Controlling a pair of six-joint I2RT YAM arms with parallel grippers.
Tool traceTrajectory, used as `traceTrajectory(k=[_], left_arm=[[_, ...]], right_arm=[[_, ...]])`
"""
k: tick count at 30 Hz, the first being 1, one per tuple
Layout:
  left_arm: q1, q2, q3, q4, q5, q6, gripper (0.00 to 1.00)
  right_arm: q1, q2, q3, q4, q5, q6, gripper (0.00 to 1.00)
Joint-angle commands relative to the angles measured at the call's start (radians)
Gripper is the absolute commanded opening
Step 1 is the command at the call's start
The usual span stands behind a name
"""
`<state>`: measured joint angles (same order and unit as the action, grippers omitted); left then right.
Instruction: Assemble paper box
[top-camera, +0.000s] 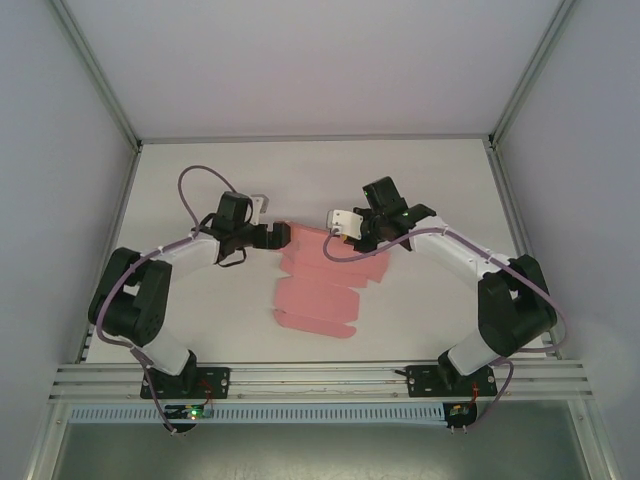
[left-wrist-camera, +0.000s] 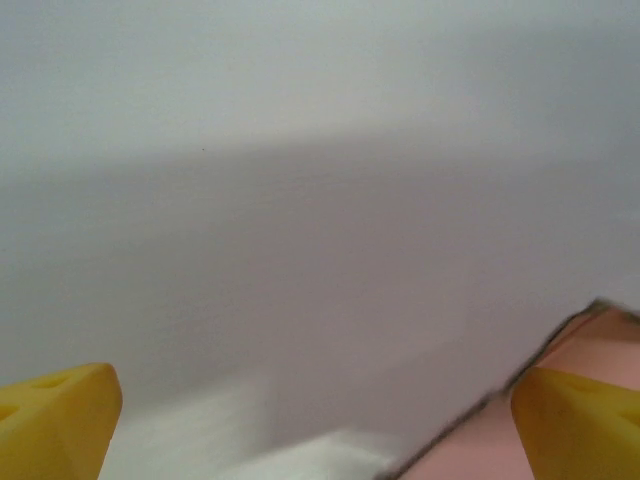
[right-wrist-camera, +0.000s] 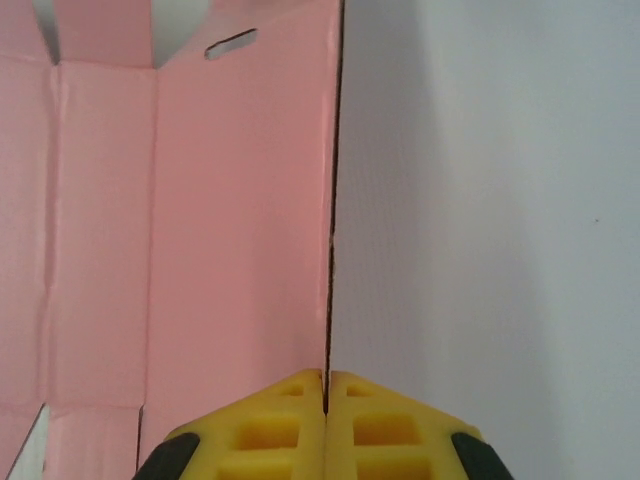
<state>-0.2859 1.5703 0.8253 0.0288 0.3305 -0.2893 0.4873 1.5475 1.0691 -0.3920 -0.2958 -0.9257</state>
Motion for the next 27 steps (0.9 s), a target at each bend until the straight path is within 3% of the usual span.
traceTrajectory(k=[1, 4, 10, 12, 17, 27], left_arm=[[0.012, -0.134, -0.024, -0.022, -0.092, -0.038, 1.00], [0.011, -0.211, 0.001, -0.134, -0.201, -0.062, 1.00], [0.012, -0.217, 0.064, -0.164, -0.222, -0.069, 1.00], [0.012, -0.184, 0.091, -0.164, -0.178, -0.056, 1.00], [-0.003, -0.106, 0.116, -0.124, 0.052, 0.015, 1.00], [-0.094, -0.051, 0.104, -0.146, 0.105, 0.146, 1.00]], right_arm=[[0.011, -0.035, -0.025, 0.013, 0.042, -0.005, 0.00], [0.011, -0.043, -0.035, 0.015, 0.043, 0.001, 0.00], [0.013, -0.054, -0.047, 0.043, 0.026, 0.014, 0.00], [0.014, -0.057, -0.048, 0.050, 0.022, 0.017, 0.00], [0.020, -0.058, -0.045, 0.061, 0.032, 0.026, 0.00], [0.023, -0.067, -0.042, 0.082, 0.018, 0.046, 0.00]])
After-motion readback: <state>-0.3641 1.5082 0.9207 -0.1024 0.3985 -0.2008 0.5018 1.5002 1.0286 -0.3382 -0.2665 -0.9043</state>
